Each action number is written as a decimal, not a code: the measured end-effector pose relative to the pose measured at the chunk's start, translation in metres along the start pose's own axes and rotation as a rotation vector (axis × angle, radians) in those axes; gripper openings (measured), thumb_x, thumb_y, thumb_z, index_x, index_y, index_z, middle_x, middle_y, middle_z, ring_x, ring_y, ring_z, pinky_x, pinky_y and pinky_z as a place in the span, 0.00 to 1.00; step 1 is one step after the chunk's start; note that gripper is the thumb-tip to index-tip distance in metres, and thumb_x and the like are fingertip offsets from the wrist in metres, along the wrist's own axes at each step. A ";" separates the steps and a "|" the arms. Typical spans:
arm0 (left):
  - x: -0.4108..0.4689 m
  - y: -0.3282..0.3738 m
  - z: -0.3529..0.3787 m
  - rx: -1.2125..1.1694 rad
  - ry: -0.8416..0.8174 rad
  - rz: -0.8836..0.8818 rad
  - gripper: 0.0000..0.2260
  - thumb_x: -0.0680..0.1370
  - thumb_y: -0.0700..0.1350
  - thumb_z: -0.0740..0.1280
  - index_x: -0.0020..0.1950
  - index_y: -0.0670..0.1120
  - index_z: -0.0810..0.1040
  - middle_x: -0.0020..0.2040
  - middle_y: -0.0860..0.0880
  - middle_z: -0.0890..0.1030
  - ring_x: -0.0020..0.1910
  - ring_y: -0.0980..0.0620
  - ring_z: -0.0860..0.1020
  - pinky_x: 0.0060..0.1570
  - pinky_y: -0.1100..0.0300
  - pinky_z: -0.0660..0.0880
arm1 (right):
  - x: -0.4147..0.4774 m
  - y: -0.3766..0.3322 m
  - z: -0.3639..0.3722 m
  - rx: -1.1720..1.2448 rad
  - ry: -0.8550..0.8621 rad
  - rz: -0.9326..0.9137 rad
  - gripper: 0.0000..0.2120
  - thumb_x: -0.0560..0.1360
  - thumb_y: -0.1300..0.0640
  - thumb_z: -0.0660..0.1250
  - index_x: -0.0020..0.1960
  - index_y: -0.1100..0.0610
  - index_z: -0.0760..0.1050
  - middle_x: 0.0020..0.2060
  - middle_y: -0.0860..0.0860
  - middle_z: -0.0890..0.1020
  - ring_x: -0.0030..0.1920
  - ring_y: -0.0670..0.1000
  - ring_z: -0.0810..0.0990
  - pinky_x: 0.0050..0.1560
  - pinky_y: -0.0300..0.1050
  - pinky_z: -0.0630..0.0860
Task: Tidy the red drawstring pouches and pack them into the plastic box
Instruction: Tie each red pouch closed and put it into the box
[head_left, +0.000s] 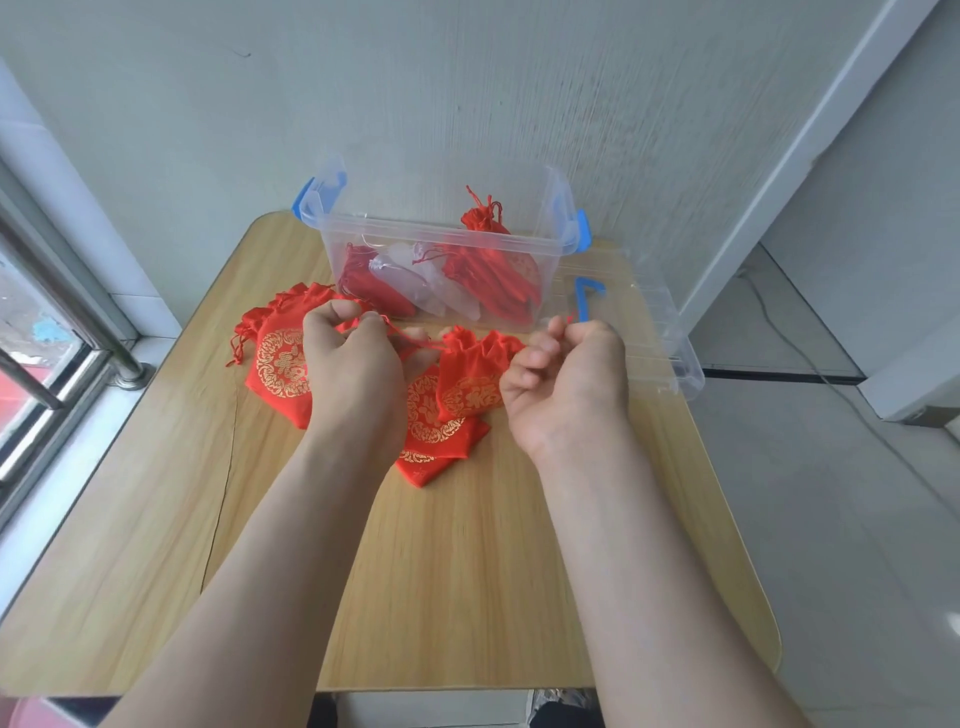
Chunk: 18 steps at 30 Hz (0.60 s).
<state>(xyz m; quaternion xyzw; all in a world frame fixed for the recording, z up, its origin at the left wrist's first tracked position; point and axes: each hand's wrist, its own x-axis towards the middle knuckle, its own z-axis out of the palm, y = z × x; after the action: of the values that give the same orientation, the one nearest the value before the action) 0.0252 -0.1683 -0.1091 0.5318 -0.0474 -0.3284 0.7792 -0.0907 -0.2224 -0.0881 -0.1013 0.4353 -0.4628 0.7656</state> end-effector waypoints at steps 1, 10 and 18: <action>0.000 -0.001 0.000 -0.002 -0.006 -0.002 0.09 0.86 0.33 0.57 0.56 0.47 0.67 0.32 0.49 0.77 0.27 0.53 0.79 0.35 0.54 0.82 | 0.000 0.000 0.000 -0.029 0.010 0.000 0.12 0.80 0.57 0.55 0.40 0.51 0.71 0.26 0.45 0.67 0.21 0.45 0.64 0.21 0.37 0.60; 0.001 -0.001 -0.002 0.189 0.008 0.179 0.09 0.81 0.37 0.69 0.55 0.48 0.72 0.38 0.53 0.78 0.29 0.56 0.75 0.30 0.60 0.75 | -0.009 -0.003 0.002 -0.123 0.246 -0.195 0.13 0.81 0.54 0.60 0.39 0.54 0.74 0.22 0.44 0.65 0.20 0.47 0.59 0.22 0.38 0.57; -0.003 0.003 -0.002 0.185 -0.193 0.204 0.10 0.80 0.43 0.75 0.56 0.45 0.76 0.38 0.51 0.84 0.29 0.55 0.73 0.30 0.62 0.71 | -0.005 -0.005 0.000 -1.051 -0.070 -0.371 0.09 0.74 0.54 0.73 0.38 0.56 0.81 0.25 0.46 0.70 0.29 0.50 0.69 0.30 0.41 0.65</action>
<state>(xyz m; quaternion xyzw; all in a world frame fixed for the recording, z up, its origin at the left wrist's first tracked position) 0.0254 -0.1641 -0.1066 0.5596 -0.2055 -0.2915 0.7481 -0.0945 -0.2215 -0.0822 -0.5598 0.5567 -0.3066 0.5317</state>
